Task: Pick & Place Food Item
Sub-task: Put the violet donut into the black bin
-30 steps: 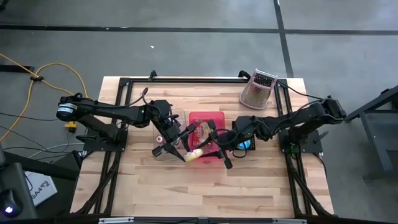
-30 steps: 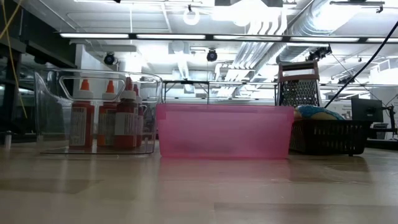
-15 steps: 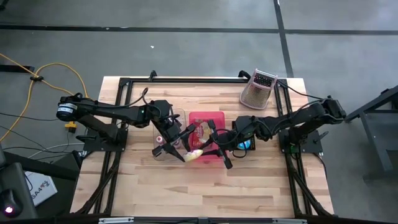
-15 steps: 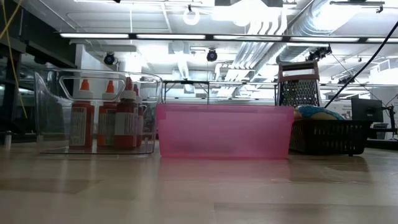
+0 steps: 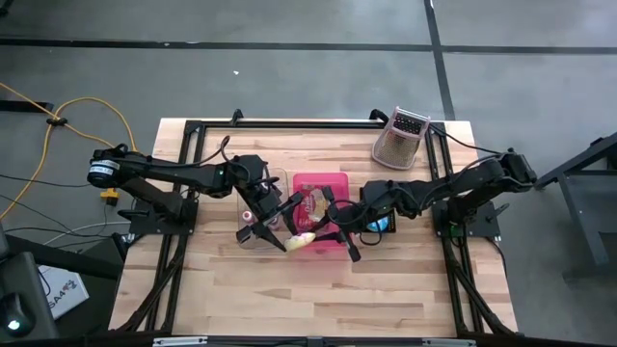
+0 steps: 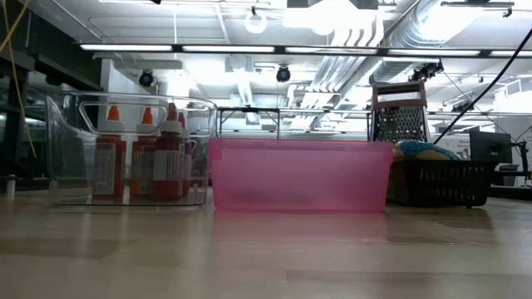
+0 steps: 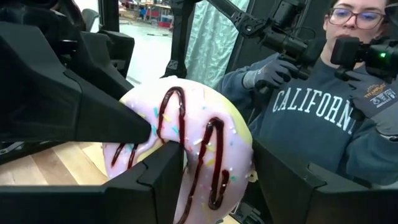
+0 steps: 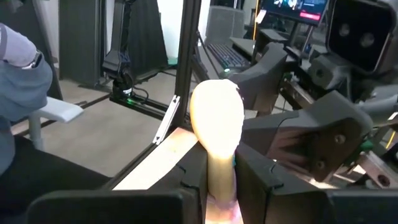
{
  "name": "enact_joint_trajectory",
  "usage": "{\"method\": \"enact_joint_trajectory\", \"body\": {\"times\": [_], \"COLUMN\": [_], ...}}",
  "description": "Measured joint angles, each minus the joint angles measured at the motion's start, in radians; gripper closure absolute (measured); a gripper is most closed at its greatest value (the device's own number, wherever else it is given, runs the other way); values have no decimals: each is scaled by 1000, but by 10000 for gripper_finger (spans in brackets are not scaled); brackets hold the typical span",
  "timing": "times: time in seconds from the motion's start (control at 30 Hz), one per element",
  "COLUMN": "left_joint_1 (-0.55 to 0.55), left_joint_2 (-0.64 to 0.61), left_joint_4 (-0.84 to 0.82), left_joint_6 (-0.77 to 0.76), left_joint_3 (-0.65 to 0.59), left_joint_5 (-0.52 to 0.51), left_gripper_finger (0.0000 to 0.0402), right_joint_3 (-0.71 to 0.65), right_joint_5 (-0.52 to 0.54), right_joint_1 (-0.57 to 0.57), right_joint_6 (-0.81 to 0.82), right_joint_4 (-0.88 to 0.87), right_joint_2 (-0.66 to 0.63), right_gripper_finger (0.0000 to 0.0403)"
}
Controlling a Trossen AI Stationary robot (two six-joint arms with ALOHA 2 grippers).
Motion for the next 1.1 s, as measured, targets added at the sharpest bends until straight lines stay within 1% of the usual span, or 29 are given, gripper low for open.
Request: {"method": "enact_joint_trajectory", "body": {"times": [0.3, 0.5, 0.6, 0.83, 0.93, 1.0, 1.1], "left_joint_1": [30, 32, 32, 32, 32, 32, 32], "left_joint_2": [0, 0, 0, 0, 0, 0, 0], "left_joint_4": [2, 2, 1, 0, -4, -7, -12], "left_joint_6": [-32, -39, -39, -43, -43, -43, -43], "left_joint_3": [0, 0, 0, 0, 0, 0, 0], "left_joint_5": [5, 4, 1, 2, 2, 2, 2], "left_gripper_finger": [218, 218, 218, 218, 218, 218, 218], "right_joint_3": [0, 0, -1, -2, -1, -2, -2], "right_joint_5": [3, 5, 22, 108, 159, 215, 360], "right_joint_1": [27, 49, 61, 94, 105, 113, 129], "right_joint_6": [32, 34, 37, 53, 83, 106, 137], "right_joint_4": [-4, -6, -35, -99, -170, -235, -340], "right_joint_2": [-6, -18, -28, -41, -51, -63, -92], "right_gripper_finger": [352, 377, 386, 386, 386, 386, 385]}}
